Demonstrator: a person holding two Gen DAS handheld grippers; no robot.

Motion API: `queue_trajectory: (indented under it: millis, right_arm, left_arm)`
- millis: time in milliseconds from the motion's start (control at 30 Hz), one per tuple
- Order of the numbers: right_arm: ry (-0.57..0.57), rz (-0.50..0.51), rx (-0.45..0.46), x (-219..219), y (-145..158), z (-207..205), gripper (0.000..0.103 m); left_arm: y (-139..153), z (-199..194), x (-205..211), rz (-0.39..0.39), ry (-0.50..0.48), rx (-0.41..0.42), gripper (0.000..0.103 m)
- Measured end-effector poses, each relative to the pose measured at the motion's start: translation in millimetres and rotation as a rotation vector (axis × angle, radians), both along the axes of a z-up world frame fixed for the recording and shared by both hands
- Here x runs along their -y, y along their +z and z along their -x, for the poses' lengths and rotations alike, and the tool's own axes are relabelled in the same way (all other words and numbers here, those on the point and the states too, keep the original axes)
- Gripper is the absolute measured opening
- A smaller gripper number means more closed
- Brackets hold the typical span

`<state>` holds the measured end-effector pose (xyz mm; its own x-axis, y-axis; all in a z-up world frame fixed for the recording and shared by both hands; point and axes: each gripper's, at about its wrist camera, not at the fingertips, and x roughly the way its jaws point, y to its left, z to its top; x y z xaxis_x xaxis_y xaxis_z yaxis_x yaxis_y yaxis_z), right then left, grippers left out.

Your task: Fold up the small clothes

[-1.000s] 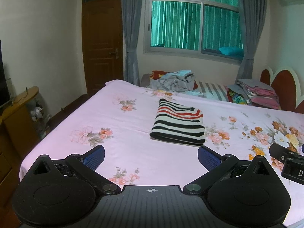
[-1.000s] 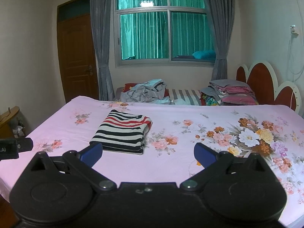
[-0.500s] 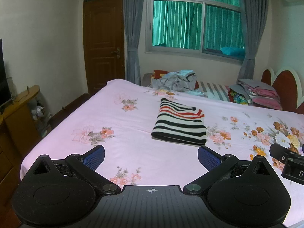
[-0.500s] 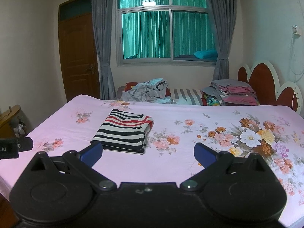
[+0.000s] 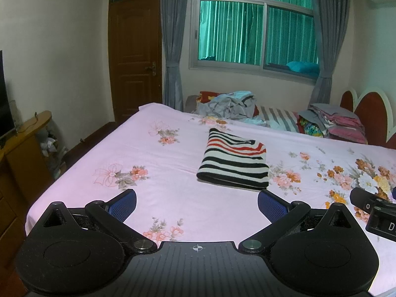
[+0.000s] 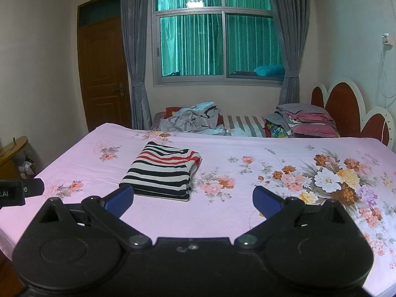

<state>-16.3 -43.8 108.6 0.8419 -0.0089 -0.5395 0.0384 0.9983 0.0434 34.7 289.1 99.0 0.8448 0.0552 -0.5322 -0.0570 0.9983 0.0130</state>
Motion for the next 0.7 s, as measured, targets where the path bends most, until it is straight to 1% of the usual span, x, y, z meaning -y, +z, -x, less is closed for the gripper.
queue_trajectory:
  millis: [367, 500, 600, 700]
  right_arm:
    - [0.008, -0.005, -0.007, -3.5, -2.3, -2.3, 0.103]
    - [0.01, -0.008, -0.012, -1.8, -4.2, -6.2, 0.103]
    - [0.009, -0.012, -0.019, 0.6, -7.1, -9.6, 0.103]
    - [0.001, -0.012, -0.033, 6.7, -13.4, -14.6, 0.103]
  left_arm:
    - [-2.8, -3.3, 4.3, -0.004, 0.001, -0.008, 0.103]
    - [-5.0, -5.4, 7.1, -0.008, -0.017, -0.005, 0.103]
    - [-7.9, -7.1, 8.5, -0.009, -0.034, 0.015, 0.103]
    - [-12.5, -22.4, 9.1, -0.013, -0.027, -0.017, 0.103]
